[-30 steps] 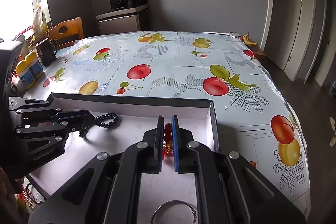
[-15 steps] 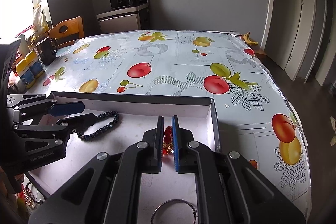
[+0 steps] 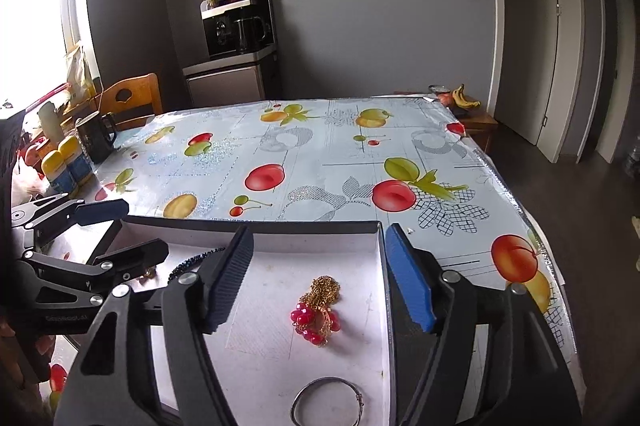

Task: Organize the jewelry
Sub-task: 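Carry both pieces into the black box and open both tools to release them, then withdraw both open tools from the box back over the table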

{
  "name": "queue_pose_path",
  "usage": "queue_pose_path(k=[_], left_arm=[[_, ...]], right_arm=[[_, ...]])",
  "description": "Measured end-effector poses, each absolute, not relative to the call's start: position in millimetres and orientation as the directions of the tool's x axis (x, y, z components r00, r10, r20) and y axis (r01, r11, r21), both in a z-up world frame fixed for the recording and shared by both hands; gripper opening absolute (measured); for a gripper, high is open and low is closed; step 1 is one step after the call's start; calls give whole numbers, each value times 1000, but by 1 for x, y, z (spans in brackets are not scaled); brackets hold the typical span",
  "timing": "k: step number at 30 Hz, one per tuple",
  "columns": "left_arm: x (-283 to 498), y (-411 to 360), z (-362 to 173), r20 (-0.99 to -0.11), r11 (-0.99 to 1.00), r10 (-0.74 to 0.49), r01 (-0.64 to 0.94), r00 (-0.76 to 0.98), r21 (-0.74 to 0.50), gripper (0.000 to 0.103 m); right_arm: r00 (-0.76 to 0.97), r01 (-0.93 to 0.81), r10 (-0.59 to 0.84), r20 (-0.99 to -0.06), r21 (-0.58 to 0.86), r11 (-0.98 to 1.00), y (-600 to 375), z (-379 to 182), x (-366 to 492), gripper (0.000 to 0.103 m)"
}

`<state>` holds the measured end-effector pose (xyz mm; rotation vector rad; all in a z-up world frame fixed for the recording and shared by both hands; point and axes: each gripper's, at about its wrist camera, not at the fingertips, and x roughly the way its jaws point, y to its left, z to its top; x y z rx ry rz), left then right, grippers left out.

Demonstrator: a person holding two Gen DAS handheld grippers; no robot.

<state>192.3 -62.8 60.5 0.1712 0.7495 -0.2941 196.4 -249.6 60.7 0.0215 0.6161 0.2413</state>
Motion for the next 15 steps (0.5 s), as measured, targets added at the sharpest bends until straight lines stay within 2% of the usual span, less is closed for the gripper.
queue_pose_path(k=[1,3,4,5,9,15], left_arm=[[188,-61,64,-688,946,-200,321,697,50,80],[178,-56,73,-677,947,-200,318,708,52,81],[173,-53,76,-672,949,-195,312,714,56,84],[167,-51,80,-665,952,-187,301,723,60,89],[134,-43,95,-625,950,-185,301,758,83,92],[90,-30,97,-618,944,-200,318,761,87,95]], right_arm=[[798,-214,230,-557,95,972,-252,66,192,84],[818,-207,226,-529,95,974,-257,78,182,89],[827,-204,221,-517,91,975,-258,84,176,96],[835,-202,219,-505,89,975,-260,89,169,98],[849,-218,212,-484,44,975,-262,101,138,98],[847,-248,212,-488,-9,969,-265,102,97,98]])
